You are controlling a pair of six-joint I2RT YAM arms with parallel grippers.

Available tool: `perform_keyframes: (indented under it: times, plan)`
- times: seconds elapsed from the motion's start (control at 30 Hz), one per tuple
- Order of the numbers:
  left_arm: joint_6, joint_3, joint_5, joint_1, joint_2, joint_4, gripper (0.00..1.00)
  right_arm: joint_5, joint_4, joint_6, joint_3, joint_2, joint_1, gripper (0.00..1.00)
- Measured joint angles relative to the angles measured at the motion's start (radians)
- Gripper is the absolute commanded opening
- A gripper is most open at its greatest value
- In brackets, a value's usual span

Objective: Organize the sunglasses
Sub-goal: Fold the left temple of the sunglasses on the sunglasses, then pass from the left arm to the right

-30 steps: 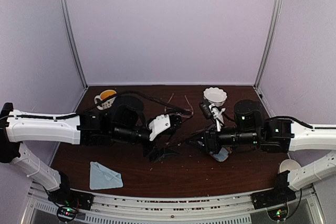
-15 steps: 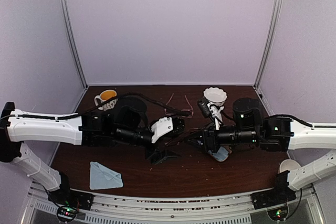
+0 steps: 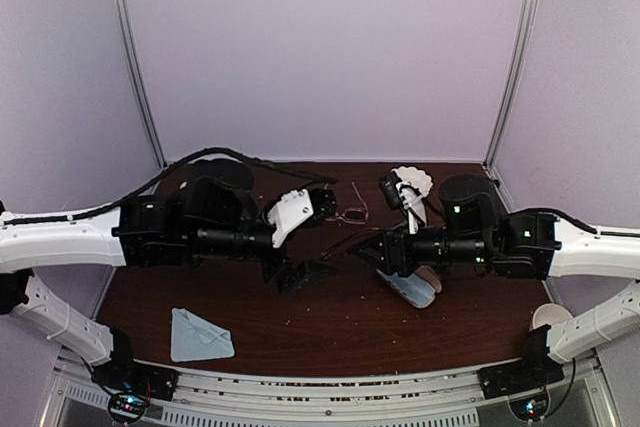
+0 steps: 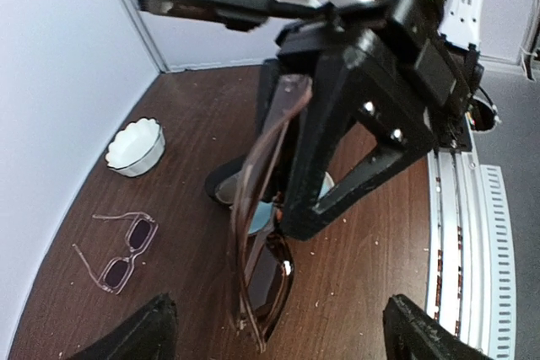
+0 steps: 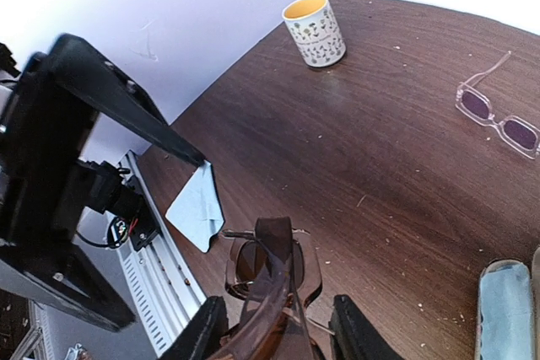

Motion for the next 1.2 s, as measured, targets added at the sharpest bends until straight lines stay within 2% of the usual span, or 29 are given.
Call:
perform_keyframes:
  times: [0.1,0.27,0.5,0.87,1.03,1.2]
  plan:
    - [-0.013,0.011,-0.058,-0.001,-0.034,-0.016,0.94,0.058,-0.014,0.005,0.000,-0.003,0.000,0.26]
    - [-0.072,0.015,-0.150,0.002,-0.040,-0.037,0.93,0.158,-0.039,-0.017,0.000,-0.020,0.000,0.26]
    - [-0.278,0.077,-0.225,0.043,0.026,-0.075,0.89,0.280,-0.030,-0.119,-0.047,-0.087,-0.003,0.27]
    - [-0.621,0.361,-0.222,0.067,0.246,-0.189,0.77,0.359,0.121,-0.360,-0.151,-0.105,-0.018,0.27]
    - [-0.845,0.394,-0.199,0.110,0.268,-0.266,0.73,0.364,0.182,-0.475,-0.201,-0.105,-0.018,0.28]
    - [-1.033,0.391,-0.142,0.166,0.269,-0.277,0.73,0.385,0.256,-0.588,-0.240,-0.105,-0.018,0.28]
